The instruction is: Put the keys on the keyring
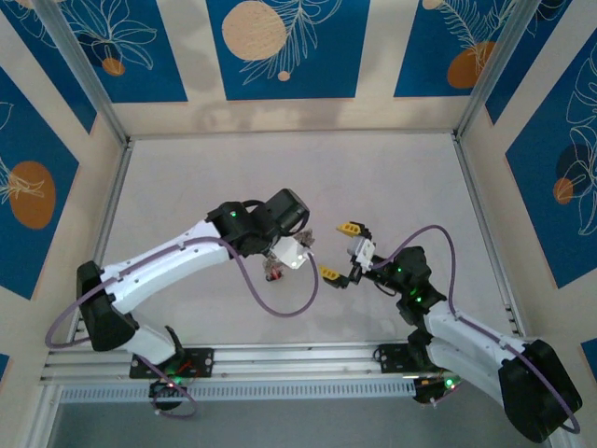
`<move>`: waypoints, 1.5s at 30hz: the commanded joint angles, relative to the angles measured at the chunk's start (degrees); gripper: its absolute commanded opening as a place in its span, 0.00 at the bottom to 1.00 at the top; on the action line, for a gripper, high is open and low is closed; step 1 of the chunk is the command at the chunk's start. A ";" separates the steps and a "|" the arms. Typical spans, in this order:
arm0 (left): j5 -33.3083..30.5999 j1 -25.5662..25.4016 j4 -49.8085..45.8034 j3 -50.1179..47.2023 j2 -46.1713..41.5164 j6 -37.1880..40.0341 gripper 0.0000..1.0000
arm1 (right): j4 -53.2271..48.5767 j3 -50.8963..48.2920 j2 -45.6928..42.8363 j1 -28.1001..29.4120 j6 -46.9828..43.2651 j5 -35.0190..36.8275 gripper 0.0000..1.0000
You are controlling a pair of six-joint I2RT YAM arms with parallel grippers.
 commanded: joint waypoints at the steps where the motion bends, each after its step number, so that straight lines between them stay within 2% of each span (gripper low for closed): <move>1: -1.61 -0.76 -0.03 2.70 1.90 0.07 0.00 | 0.63 -1.09 -1.70 -0.29 1.47 2.12 0.99; 5: 2.75 -1.15 0.33 5.40 4.77 -0.96 0.00 | 1.35 -2.85 -3.74 -0.85 2.67 11.34 0.99; 8: 5.25 -1.18 0.70 6.92 6.85 -1.30 0.00 | -2.73 -2.97 -6.46 -2.22 4.41 18.21 0.99; 11: 7.58 -0.96 1.67 7.33 8.88 -1.29 0.00 | -4.16 -4.46 -9.51 -4.62 7.44 20.87 0.99; 18: 14.87 0.84 3.21 9.78 12.93 -1.31 0.00 | -5.78 -7.93 -15.97 -8.49 11.03 19.87 0.99; 22: 16.96 2.74 4.27 10.54 15.10 -0.55 0.00 | -7.02 -8.70 -18.13 -9.07 11.04 18.82 0.99; 31: 25.34 10.95 7.30 11.05 21.05 -0.13 0.00 | -6.93 -9.01 -18.44 -9.17 10.37 17.43 0.99; 35: 30.43 14.76 6.04 14.14 24.69 -1.37 0.00 | -6.16 -9.35 -18.30 -9.17 10.16 17.22 0.99; 45: 32.43 21.69 6.67 16.62 32.86 0.39 0.00 | -3.43 -10.50 -18.17 -9.33 9.71 18.13 0.99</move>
